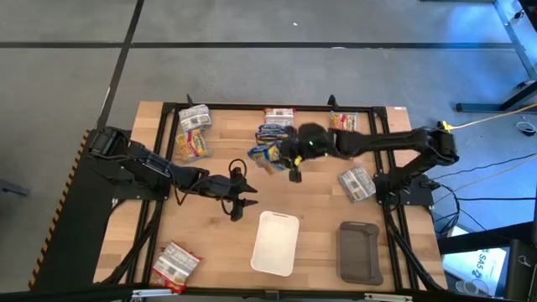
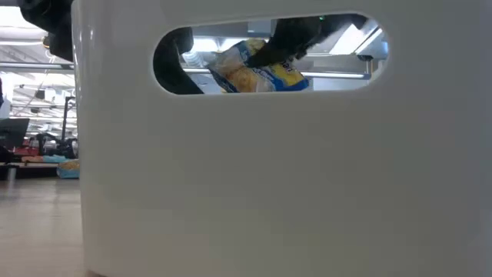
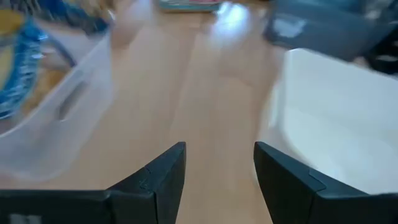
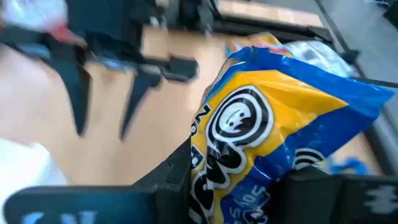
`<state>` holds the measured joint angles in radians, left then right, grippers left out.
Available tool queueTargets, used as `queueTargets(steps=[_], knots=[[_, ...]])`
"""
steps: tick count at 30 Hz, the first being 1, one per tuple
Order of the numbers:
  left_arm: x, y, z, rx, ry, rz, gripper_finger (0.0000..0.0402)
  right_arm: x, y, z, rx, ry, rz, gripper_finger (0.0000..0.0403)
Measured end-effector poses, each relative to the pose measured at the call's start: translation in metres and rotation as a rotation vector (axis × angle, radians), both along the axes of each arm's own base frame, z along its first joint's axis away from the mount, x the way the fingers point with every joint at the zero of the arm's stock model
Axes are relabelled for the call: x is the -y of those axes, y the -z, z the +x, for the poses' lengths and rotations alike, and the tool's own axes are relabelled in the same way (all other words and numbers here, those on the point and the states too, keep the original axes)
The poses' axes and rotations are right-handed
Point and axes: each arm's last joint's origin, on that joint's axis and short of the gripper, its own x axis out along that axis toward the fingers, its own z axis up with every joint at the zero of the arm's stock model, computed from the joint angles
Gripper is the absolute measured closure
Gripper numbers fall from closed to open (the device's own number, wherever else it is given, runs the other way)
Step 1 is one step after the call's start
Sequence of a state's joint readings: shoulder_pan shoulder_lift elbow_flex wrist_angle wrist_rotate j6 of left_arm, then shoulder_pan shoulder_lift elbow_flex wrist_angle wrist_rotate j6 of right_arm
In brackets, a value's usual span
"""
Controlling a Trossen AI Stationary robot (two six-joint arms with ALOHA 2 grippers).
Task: Sort Maruchan noodles
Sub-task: Put the blue noodle pack into the transparent bin
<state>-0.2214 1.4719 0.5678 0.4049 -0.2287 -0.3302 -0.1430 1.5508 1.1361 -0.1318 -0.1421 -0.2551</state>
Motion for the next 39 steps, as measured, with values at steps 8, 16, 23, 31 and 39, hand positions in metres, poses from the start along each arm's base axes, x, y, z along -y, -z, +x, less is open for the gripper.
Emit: queueTargets(steps=[8, 16, 23, 31, 39], knots=[[0.009, -0.011, -0.007, 0.036, 0.049, 0.005, 0.0218, 0.021, -0.043, 0.027, -0.268, -0.051, -0.214, 0.0298], [0.013, -0.017, -0.03, 0.094, -0.032, 0.033, 0.0218, 0.022, -0.032, 0.046, -0.44, -0.122, -0.195, 0.0298], [0.015, -0.013, -0.036, 0.088, -0.073, 0.006, 0.0217, 0.024, -0.003, 0.053, -0.566, -0.119, -0.167, 0.0298], [0.015, -0.013, -0.036, 0.089, -0.074, 0.005, 0.0217, 0.025, 0.016, 0.06, -0.611, -0.122, -0.143, 0.0298], [0.015, -0.013, -0.036, 0.091, -0.074, 0.004, 0.0217, 0.026, 0.039, 0.07, -0.655, -0.143, -0.112, 0.0298]])
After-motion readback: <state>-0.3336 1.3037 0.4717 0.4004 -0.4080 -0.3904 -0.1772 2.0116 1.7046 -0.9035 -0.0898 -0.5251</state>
